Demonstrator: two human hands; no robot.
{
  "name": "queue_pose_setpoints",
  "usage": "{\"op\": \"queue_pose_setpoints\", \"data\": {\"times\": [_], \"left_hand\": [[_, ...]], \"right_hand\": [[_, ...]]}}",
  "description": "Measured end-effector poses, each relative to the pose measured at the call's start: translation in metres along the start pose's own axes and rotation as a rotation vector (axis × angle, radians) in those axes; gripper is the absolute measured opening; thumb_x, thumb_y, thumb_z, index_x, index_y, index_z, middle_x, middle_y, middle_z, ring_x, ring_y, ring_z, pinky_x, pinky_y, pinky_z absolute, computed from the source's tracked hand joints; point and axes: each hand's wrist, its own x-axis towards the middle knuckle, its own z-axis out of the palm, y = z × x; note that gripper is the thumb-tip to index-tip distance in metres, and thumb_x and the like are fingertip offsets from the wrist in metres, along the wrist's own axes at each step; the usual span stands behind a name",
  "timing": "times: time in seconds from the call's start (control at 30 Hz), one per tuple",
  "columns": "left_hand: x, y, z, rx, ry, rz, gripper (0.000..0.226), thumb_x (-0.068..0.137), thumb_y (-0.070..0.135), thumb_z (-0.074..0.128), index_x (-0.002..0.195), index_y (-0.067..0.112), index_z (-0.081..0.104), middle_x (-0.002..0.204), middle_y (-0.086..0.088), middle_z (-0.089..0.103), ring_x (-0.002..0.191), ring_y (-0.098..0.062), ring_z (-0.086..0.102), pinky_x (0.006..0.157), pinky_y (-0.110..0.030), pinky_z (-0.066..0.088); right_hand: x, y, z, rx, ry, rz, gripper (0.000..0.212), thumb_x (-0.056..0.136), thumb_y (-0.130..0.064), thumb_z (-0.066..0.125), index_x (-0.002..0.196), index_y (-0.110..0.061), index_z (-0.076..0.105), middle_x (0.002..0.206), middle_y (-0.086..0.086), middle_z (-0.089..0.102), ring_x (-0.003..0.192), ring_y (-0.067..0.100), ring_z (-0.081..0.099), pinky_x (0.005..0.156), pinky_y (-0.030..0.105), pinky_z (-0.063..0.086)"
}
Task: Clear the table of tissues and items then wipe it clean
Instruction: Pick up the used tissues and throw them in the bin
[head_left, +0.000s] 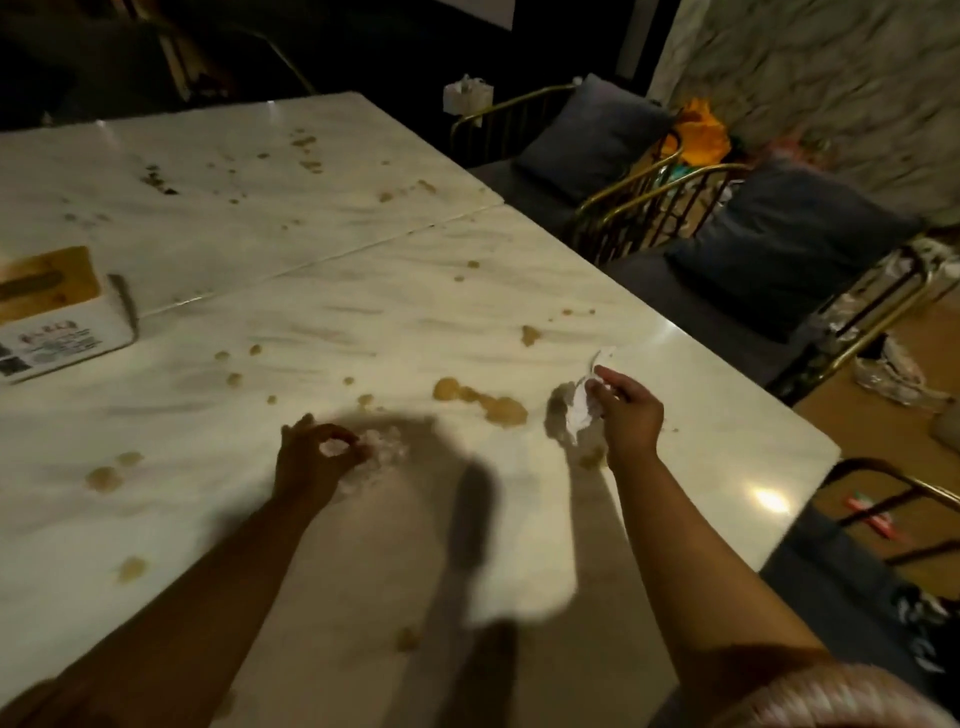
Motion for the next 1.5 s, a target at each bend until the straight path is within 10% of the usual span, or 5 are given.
{"op": "queue_pose_setpoints", "data": {"times": [0.23, 0.53, 0.97, 1.23, 1.5], "left_hand": [[0.008, 0.008, 0.035, 0.055, 0.098, -0.108, 0.02, 0.072, 0.017, 0.079, 0.086, 0.006, 0.071, 0.091, -0.012, 0.071, 0.089, -0.027, 0.063, 0.073, -0.027, 0.038], [0.009, 0.018, 0.046, -0.146, 0.154, -0.1, 0.016, 0.073, -0.015, 0.068, 0.086, -0.006, 0.066, 0.086, -0.008, 0.061, 0.063, 0.028, 0.051, 0.068, 0.007, 0.036], [0.009, 0.004, 0.048, -0.088, 0.126, -0.174, 0.017, 0.07, -0.008, 0.075, 0.085, -0.004, 0.067, 0.094, -0.009, 0.065, 0.089, -0.02, 0.055, 0.067, 0.008, 0.034], [-0.004, 0.003, 0.04, -0.106, 0.094, -0.162, 0.015, 0.069, -0.002, 0.078, 0.076, 0.003, 0.066, 0.09, -0.006, 0.067, 0.086, -0.02, 0.06, 0.066, 0.006, 0.037], [-0.045, -0.004, 0.004, -0.053, 0.095, -0.12, 0.014, 0.073, 0.023, 0.079, 0.082, 0.016, 0.071, 0.077, 0.005, 0.065, 0.074, -0.006, 0.055, 0.062, 0.003, 0.034]], "right_hand": [[0.105, 0.022, -0.005, -0.217, -0.106, -0.058, 0.018, 0.082, 0.012, 0.06, 0.096, 0.007, 0.069, 0.1, 0.016, 0.067, 0.079, 0.0, 0.065, 0.079, 0.008, 0.048], [0.125, 0.07, -0.004, -0.539, -0.33, -0.06, 0.036, 0.089, -0.018, 0.061, 0.12, -0.001, 0.058, 0.131, 0.018, 0.054, 0.124, 0.034, 0.048, 0.107, 0.044, 0.036], [0.15, 0.062, 0.026, -1.056, -0.686, -0.355, 0.077, 0.086, -0.039, 0.063, 0.148, -0.033, 0.018, 0.159, 0.001, 0.012, 0.146, 0.03, 0.004, 0.113, 0.053, 0.014], [0.106, 0.082, 0.02, -0.814, -0.448, -0.454, 0.01, 0.086, -0.017, 0.063, 0.088, -0.007, 0.065, 0.092, 0.012, 0.062, 0.087, 0.033, 0.055, 0.073, 0.037, 0.042], [0.019, 0.054, 0.044, -0.794, -0.516, -0.347, 0.065, 0.089, -0.062, 0.033, 0.064, -0.01, 0.062, 0.066, 0.014, 0.064, 0.064, 0.025, 0.056, 0.059, 0.03, 0.033]]}}
